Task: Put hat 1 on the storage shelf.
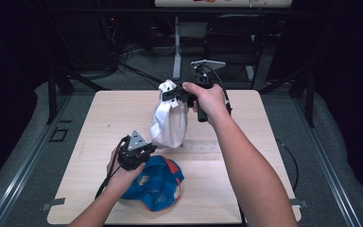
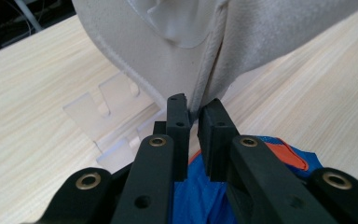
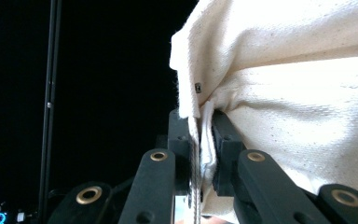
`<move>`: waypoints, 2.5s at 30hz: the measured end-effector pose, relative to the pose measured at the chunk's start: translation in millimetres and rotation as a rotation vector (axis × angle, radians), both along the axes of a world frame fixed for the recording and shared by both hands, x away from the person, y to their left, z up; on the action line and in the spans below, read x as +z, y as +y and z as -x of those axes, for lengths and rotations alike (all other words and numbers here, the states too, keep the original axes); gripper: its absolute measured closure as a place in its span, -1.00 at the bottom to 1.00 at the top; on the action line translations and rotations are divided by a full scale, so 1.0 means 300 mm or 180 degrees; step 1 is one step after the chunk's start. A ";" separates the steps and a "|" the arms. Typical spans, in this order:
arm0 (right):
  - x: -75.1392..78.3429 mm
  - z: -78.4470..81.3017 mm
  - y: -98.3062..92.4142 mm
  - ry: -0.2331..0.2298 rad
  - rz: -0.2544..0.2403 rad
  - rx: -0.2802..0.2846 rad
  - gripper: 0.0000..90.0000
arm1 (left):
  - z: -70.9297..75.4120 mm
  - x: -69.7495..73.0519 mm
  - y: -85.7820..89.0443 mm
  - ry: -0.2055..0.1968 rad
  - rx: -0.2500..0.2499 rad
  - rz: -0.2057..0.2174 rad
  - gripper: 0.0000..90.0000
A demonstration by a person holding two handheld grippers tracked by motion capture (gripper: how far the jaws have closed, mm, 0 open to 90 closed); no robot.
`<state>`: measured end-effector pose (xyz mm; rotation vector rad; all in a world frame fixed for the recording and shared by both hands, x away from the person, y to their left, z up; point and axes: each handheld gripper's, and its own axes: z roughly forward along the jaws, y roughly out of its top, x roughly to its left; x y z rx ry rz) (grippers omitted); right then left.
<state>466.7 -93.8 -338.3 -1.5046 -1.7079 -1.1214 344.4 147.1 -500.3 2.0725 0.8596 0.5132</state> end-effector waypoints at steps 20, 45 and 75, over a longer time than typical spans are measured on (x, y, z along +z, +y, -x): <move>-0.122 0.023 -0.035 0.0128 0.0498 0.0017 0.80 | 0.018 -0.104 0.021 0.0211 0.0278 0.0190 0.89; -0.148 0.322 -0.246 -0.0827 0.0715 0.0052 0.33 | 0.197 -0.052 0.269 0.0420 0.0512 0.0370 0.24; -0.630 0.626 -0.321 -0.1576 0.1026 -0.0512 0.27 | 0.203 -0.160 0.396 0.0416 0.0698 0.0412 0.19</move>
